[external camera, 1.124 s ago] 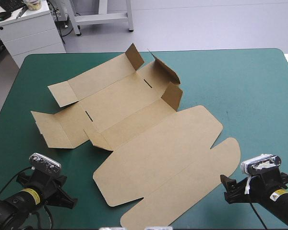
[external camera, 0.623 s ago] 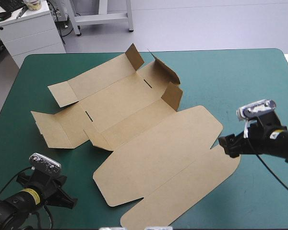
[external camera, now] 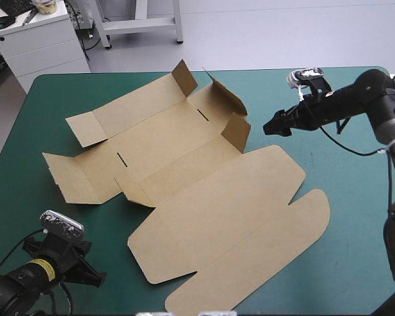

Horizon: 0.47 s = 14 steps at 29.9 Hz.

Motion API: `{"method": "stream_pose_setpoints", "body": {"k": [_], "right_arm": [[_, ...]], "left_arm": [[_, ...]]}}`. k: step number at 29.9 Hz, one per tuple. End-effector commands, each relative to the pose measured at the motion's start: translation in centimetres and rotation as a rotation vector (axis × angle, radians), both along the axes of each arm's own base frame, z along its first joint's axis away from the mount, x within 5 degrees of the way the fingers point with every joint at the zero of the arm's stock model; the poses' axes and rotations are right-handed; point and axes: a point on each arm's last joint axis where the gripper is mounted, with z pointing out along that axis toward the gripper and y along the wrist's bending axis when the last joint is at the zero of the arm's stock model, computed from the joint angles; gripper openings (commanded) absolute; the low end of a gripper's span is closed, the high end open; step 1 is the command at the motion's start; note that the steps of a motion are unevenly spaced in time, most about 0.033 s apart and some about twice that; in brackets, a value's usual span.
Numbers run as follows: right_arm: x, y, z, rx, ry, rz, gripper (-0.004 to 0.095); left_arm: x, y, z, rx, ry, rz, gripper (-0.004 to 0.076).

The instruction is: Fold the box

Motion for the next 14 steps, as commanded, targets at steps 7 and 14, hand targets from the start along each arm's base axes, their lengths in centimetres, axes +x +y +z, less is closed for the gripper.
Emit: {"method": "stream_pose_setpoints", "body": {"k": [7,14], "right_arm": [[5.0,5.6,0.6,-0.037,-0.094,0.133,0.0836],[7.7,8.5,-2.1,-0.039,-0.073,0.184,0.0836]], "left_arm": [[0.4,-0.2,1.1,-0.035,-0.064,-0.001,-0.001],[0.4,-0.2,1.1,-0.035,-0.064,-0.001,-0.001]]}}
